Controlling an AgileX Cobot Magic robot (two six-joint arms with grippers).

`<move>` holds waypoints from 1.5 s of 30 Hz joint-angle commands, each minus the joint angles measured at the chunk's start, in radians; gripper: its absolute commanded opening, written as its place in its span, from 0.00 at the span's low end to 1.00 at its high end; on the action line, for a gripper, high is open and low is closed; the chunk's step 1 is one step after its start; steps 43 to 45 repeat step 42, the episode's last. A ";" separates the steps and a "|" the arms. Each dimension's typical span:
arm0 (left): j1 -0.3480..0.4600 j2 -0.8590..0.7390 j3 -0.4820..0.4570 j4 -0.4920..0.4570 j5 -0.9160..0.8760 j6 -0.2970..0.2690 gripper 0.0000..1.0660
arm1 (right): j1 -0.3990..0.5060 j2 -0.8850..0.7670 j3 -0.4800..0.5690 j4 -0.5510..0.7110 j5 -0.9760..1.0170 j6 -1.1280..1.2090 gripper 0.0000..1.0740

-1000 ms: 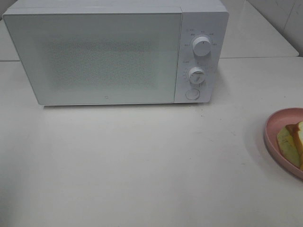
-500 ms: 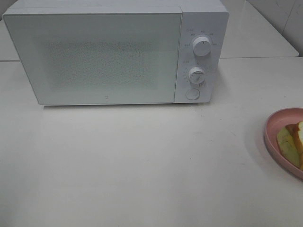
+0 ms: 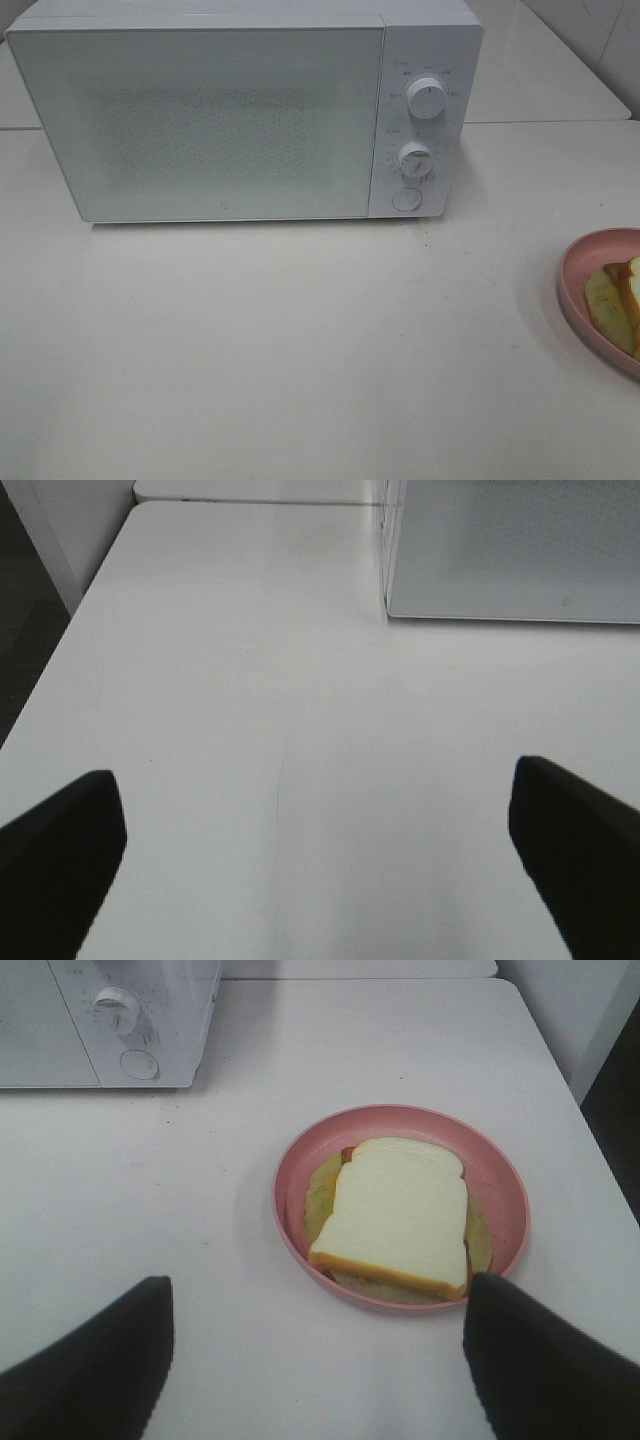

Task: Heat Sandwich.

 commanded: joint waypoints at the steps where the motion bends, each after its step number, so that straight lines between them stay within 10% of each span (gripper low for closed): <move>1: 0.004 -0.033 0.003 0.002 -0.015 -0.007 0.97 | -0.007 -0.027 0.000 -0.002 -0.010 -0.014 0.71; 45: -0.081 -0.036 0.003 0.002 -0.015 -0.006 0.97 | -0.007 -0.027 0.000 -0.002 -0.010 -0.014 0.71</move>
